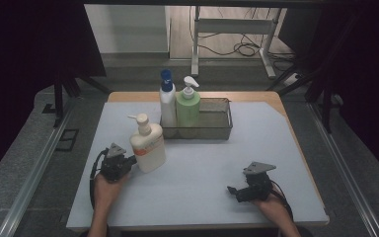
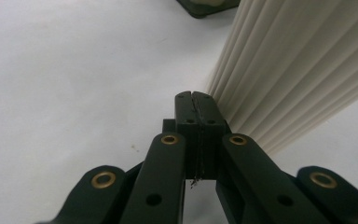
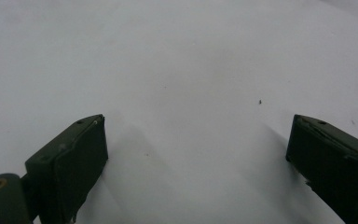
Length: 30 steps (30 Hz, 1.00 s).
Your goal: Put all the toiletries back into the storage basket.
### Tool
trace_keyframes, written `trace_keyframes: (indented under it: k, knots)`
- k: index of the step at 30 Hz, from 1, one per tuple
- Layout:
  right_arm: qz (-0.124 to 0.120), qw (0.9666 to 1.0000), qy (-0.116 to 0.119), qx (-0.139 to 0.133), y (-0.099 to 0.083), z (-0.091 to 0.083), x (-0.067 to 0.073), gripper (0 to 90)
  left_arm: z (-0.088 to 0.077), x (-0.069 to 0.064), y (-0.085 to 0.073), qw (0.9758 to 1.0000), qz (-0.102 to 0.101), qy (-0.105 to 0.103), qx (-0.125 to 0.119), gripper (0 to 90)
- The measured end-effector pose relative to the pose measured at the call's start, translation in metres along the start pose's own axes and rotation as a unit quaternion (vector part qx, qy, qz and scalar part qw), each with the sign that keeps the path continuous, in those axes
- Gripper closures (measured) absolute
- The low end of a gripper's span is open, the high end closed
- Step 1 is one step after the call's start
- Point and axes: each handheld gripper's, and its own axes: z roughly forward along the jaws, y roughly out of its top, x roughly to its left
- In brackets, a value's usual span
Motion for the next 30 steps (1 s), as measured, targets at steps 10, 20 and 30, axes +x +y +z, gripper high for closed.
trace_keyframes:
  k: [10,20,30]
  knots:
    - [0.000,1.0000,0.000,0.000,0.000,0.000,0.000,5.1,-0.001,-0.010,-0.004,0.9999,0.005,-0.010,0.010,89.2]
    - [0.000,1.0000,0.000,0.000,0.000,0.000,0.000,5.1,0.002,-0.022,-0.005,0.9993,0.021,-0.022,0.020,89.2]
    - [0.000,1.0000,-0.001,-0.001,0.000,0.000,0.000,5.1,0.002,-0.037,-0.009,0.9984,0.032,-0.035,0.031,89.2]
